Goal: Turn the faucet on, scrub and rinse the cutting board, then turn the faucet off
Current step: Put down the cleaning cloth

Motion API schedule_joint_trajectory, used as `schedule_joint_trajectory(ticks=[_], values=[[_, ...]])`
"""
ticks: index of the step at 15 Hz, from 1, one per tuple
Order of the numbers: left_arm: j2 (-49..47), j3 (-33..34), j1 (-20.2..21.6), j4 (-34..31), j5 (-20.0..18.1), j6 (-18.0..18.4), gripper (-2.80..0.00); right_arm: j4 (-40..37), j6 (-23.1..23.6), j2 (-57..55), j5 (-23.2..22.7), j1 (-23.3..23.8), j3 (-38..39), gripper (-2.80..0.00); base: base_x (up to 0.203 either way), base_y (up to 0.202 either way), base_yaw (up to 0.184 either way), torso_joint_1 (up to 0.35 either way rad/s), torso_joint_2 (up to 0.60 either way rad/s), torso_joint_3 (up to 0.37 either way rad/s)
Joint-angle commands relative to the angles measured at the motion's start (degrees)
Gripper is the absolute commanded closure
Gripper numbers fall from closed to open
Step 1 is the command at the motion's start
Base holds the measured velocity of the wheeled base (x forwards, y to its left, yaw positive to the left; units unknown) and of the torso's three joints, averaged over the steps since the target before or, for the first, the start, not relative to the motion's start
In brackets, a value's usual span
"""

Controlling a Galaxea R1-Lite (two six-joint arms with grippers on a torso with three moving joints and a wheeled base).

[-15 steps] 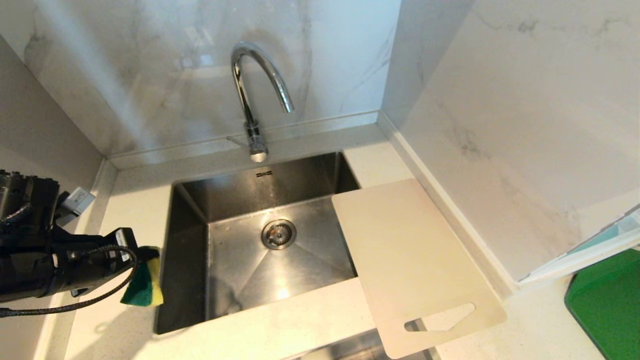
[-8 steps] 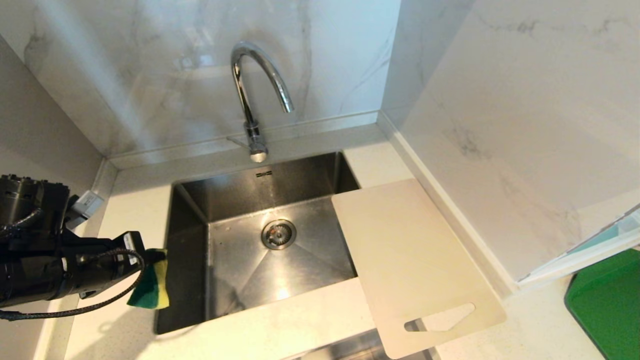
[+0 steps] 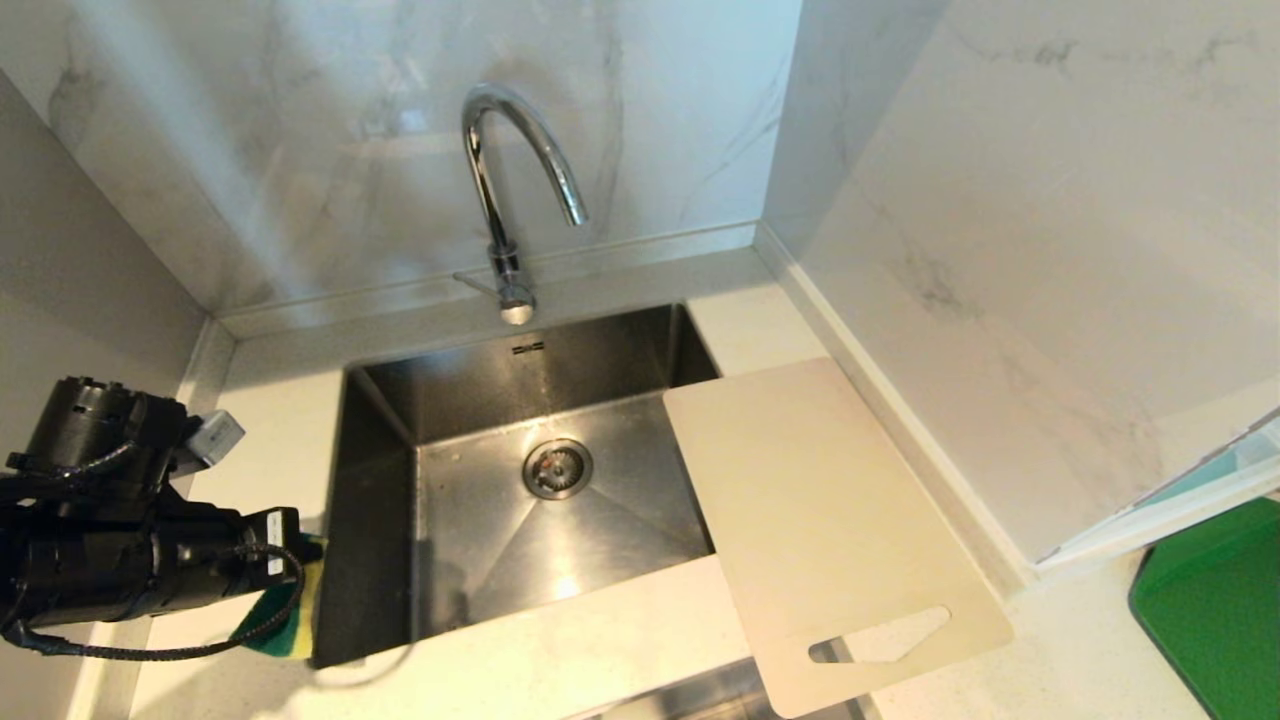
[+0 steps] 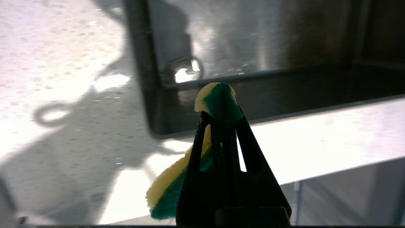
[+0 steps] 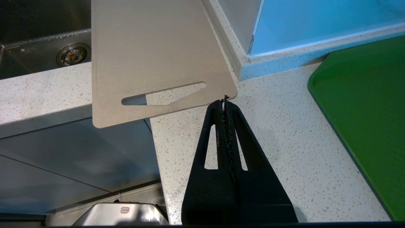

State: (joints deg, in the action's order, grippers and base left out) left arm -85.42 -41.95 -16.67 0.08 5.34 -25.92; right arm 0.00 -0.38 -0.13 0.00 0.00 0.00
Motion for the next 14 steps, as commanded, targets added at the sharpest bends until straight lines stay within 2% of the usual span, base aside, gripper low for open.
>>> schedule_joint_trajectory(ticks=[1,3,11,14], values=[[-4.3,0.1,2.3,-0.2,2.7,3.1,0.0,0.0,0.0,0.0,0.0,0.0,0.0,0.0,0.0,0.0,0.0,0.0,0.0,0.0],[-7.6,0.9,4.6,-0.4,5.0,4.3,0.0,0.0,-0.1,0.0,0.0,0.0,0.0,0.0,0.0,0.0,0.0,0.0,0.0,0.0],[-8.1,6.3,10.6,-1.1,4.8,4.1,0.0,0.0,-0.1,0.0,0.0,-0.1,0.0,0.0,0.0,0.0,0.0,0.0,0.0,0.0],[-7.6,5.2,14.6,-1.3,4.7,6.2,0.0,0.0,-0.1,0.0,0.0,0.0,0.0,0.0,0.0,0.0,0.0,0.0,0.0,0.0]])
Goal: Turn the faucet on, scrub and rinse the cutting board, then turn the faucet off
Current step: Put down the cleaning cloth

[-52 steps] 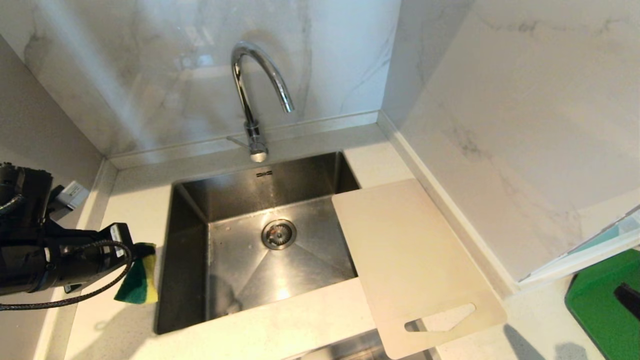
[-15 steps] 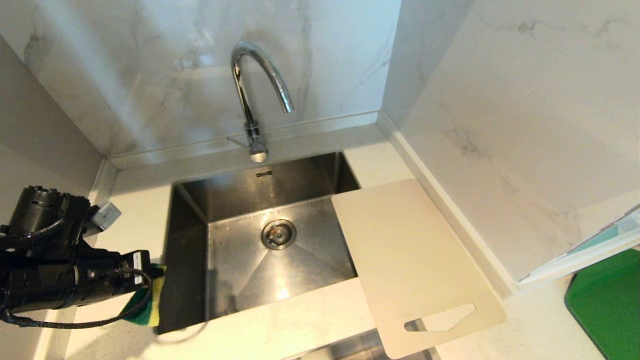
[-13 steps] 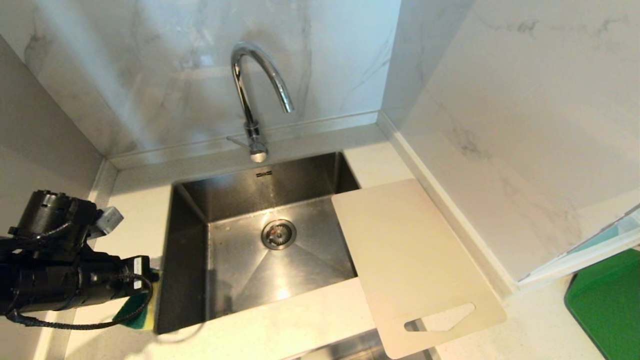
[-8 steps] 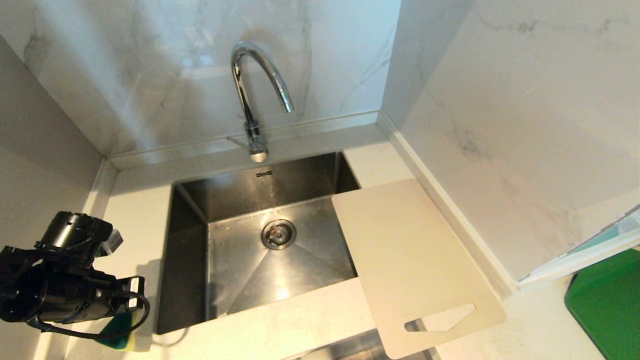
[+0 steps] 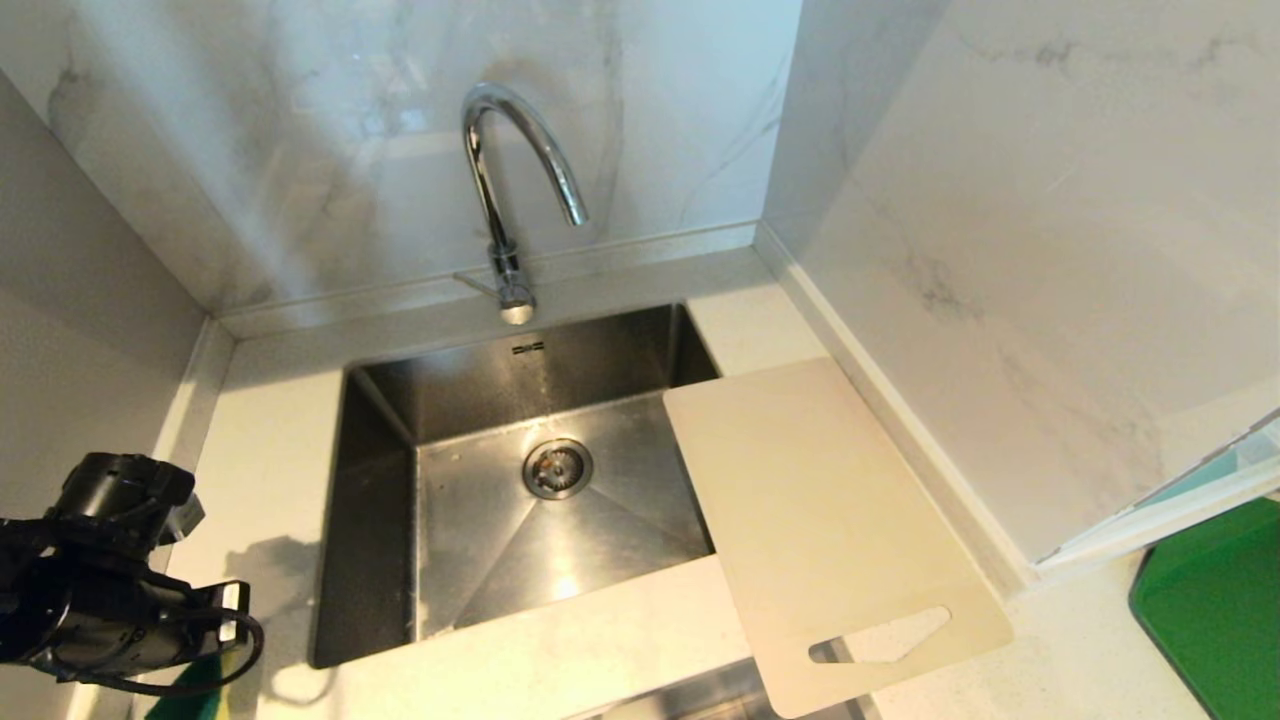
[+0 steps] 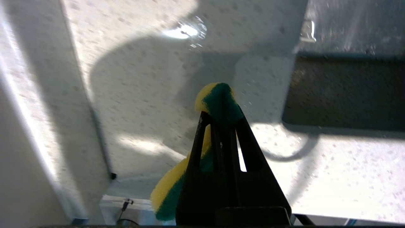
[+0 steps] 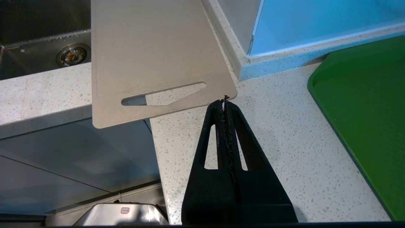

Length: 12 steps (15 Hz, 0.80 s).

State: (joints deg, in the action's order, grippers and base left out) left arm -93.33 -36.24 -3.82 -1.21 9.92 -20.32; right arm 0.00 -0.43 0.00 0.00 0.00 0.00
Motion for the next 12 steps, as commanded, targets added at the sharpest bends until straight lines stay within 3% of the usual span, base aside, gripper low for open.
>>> schedule_joint_trajectory(ticks=[1,3,4,12], values=[[0.3,-0.9,1.9,0.0,0.1,0.8,0.0,0.0,0.0,-0.1,0.0,0.0,0.0,0.0,0.0,0.0,0.0,0.0,0.0,0.0],[0.3,-1.5,1.9,0.0,0.2,1.0,0.0,0.0,0.0,-0.1,-0.1,-0.1,0.0,0.0,0.0,0.0,0.0,0.0,0.0,0.0],[0.4,-1.6,1.9,-0.1,0.3,1.1,-2.8,0.0,0.0,-0.1,0.0,0.0,0.0,0.0,0.0,0.0,0.0,0.0,0.0,0.0],[5.6,-1.8,2.5,-1.8,0.4,2.8,-2.8,0.0,0.0,-0.1,-0.1,0.0,0.0,0.0,0.0,0.0,0.0,0.0,0.0,0.0]])
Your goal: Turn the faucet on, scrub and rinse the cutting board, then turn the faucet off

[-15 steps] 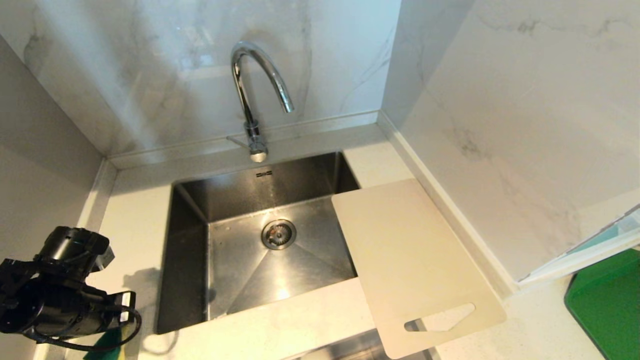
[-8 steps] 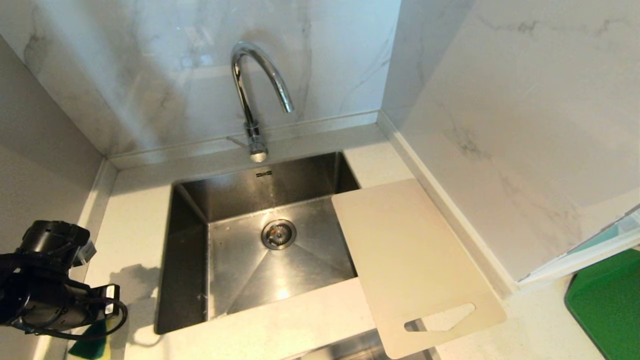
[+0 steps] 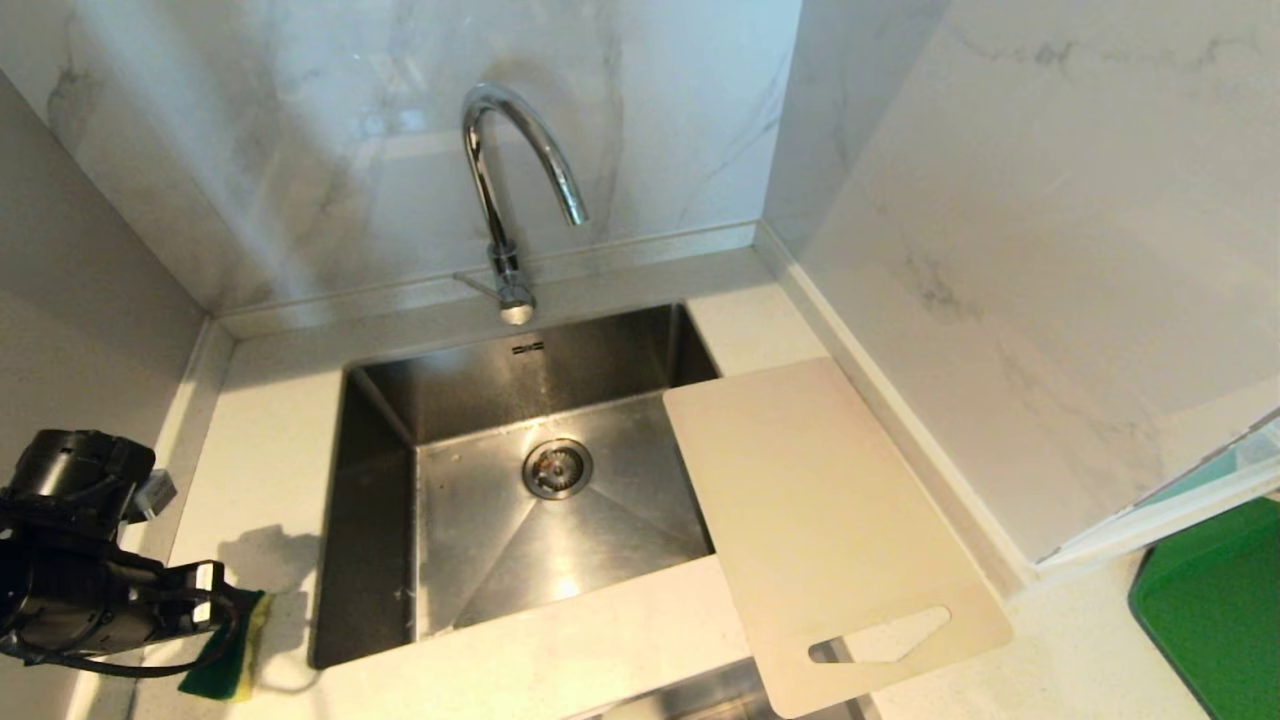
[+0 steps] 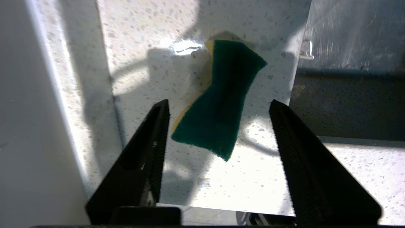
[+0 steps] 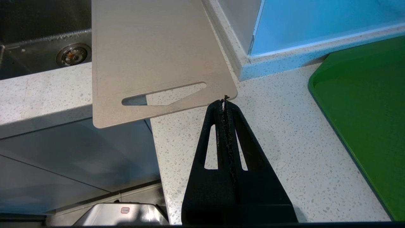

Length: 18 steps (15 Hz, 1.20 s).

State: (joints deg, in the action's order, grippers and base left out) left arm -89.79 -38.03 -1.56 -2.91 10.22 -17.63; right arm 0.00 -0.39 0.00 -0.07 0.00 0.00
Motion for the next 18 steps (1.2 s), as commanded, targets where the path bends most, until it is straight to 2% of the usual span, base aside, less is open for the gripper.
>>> schedule_joint_trajectory(ticks=[1,2,3,7,9,11,15,18], values=[[3.7,-0.1,0.2,-0.4,0.1,0.4,-2.8,0.0,0.0,-0.1,0.0,0.0,0.0,0.0,0.0,0.0,0.0,0.0,0.0,0.0],[6.2,-0.7,0.1,-1.8,0.0,0.6,-2.8,0.0,0.0,-0.1,0.0,0.0,0.0,0.0,0.0,0.0,0.0,0.0,0.0,0.0],[9.4,-1.8,-0.1,-4.7,-0.1,0.8,0.0,0.0,0.0,-0.1,0.0,0.0,0.0,0.0,0.0,0.0,0.0,0.0,0.0,0.0],[24.9,-5.9,-1.0,-16.6,-3.5,1.2,0.0,0.0,-0.1,-0.1,0.0,0.0,0.0,0.0,0.0,0.0,0.0,0.0,0.0,0.0],[31.4,-5.9,-0.5,-20.2,-4.3,2.4,0.0,0.0,0.0,-0.1,0.0,0.0,0.0,0.0,0.0,0.0,0.0,0.0,0.0,0.0],[36.2,-4.8,0.7,-21.6,-4.6,2.9,0.0,0.0,0.0,-0.1,0.0,0.0,0.0,0.0,0.0,0.0,0.0,0.0,0.0,0.0],[40.4,-3.9,10.0,-21.9,-5.4,5.5,0.0,0.0,0.0,-0.1,0.0,0.0,0.0,0.0,0.0,0.0,0.0,0.0,0.0,0.0],[45.3,-2.7,11.4,-21.5,-7.1,6.9,0.0,0.0,0.0,-0.1,0.0,0.0,0.0,0.0,0.0,0.0,0.0,0.0,0.0,0.0]])
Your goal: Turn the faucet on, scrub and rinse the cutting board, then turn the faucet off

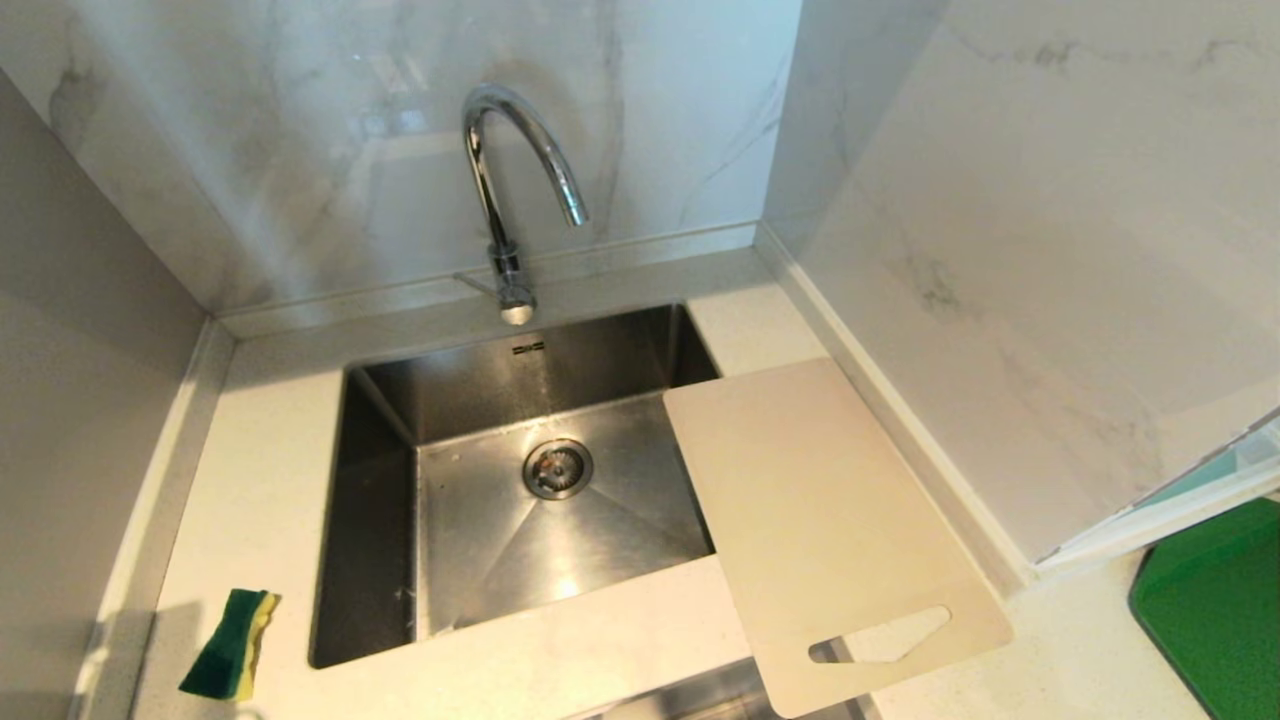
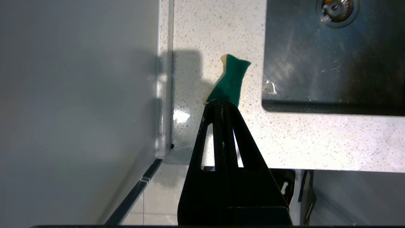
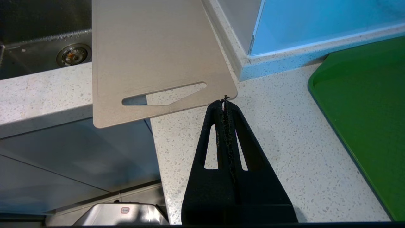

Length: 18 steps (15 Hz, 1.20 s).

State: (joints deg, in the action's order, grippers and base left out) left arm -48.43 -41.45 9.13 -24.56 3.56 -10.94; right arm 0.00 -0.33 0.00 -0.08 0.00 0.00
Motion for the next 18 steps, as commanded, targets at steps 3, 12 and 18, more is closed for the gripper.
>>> schedule_joint_trajectory(ticks=[3,12,18], values=[[12.7,3.9,-0.4,0.4,-4.8,3.7,0.0,0.0,0.0,-0.1,0.0,0.0,0.0,0.0,0.0,0.0,0.0,0.0,0.0,0.0],[32.4,25.5,-0.7,10.1,-6.2,6.7,0.0,0.1,0.1,-0.1,0.0,0.0,0.0,0.0,0.0,0.0,0.0,0.0,0.0,0.0],[32.4,37.7,-1.2,21.4,-16.0,13.6,0.0,0.1,0.1,-0.1,0.0,0.0,0.0,0.0,0.0,0.0,0.0,0.0,0.0,0.0]])
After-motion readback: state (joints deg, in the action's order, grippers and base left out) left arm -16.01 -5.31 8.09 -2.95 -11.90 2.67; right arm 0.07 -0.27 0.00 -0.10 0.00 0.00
